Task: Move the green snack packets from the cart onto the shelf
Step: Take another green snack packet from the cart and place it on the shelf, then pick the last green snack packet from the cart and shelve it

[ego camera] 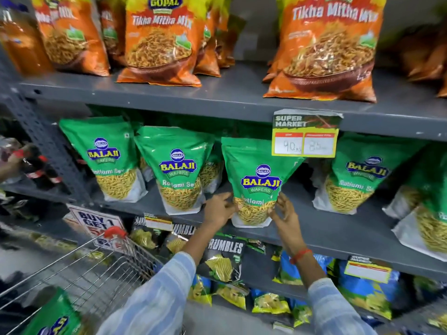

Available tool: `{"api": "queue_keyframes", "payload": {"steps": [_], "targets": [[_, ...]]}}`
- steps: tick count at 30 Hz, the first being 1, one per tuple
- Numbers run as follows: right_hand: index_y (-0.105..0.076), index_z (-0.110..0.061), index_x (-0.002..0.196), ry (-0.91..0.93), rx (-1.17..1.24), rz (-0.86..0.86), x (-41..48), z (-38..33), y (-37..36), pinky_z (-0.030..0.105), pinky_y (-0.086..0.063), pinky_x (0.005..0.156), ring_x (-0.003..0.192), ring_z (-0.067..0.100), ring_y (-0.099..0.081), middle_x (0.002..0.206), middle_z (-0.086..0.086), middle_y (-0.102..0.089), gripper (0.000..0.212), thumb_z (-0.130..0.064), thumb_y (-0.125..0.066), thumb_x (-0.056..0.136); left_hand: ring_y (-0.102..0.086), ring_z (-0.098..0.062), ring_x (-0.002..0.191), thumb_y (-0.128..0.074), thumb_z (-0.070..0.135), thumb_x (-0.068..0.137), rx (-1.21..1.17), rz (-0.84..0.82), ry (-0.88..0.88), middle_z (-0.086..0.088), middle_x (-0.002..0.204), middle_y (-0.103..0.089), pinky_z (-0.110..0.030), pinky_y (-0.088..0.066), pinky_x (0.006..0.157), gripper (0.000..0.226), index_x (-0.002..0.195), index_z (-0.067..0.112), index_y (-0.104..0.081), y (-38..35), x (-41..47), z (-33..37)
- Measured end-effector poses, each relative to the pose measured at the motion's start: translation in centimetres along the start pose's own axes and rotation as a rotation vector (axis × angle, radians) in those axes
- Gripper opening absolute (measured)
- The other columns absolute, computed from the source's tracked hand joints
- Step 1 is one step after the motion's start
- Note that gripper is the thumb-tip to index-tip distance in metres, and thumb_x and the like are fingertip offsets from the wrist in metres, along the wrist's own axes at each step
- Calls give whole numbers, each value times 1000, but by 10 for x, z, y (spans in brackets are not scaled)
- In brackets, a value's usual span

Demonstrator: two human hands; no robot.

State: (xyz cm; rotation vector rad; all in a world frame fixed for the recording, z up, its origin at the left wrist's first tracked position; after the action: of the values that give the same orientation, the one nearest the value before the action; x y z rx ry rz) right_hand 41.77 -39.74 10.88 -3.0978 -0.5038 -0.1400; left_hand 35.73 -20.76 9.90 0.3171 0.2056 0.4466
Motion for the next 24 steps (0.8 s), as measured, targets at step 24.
{"api": "queue_keyframes", "payload": {"steps": [24], "targets": [[-48, -6, 122, -85, -260, -574, -199, 141, -392, 23, -39, 100, 113, 18, -49, 118, 6, -49, 55, -46, -32, 88, -66, -28, 89, -47, 34, 91, -185, 542, 546, -18, 95, -72, -31, -52, 81, 31, 101, 9, -62, 237, -224, -336]]}}
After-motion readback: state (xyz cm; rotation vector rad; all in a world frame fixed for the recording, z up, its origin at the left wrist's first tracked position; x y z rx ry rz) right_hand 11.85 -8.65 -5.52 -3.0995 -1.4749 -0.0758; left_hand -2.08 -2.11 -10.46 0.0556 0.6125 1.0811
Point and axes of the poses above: each hand's wrist, its own x-axis towards the middle knuckle, its own y-axis out of the back of the hand, z = x × y, the point moved 7 cm from there along x, towards the middle knuckle
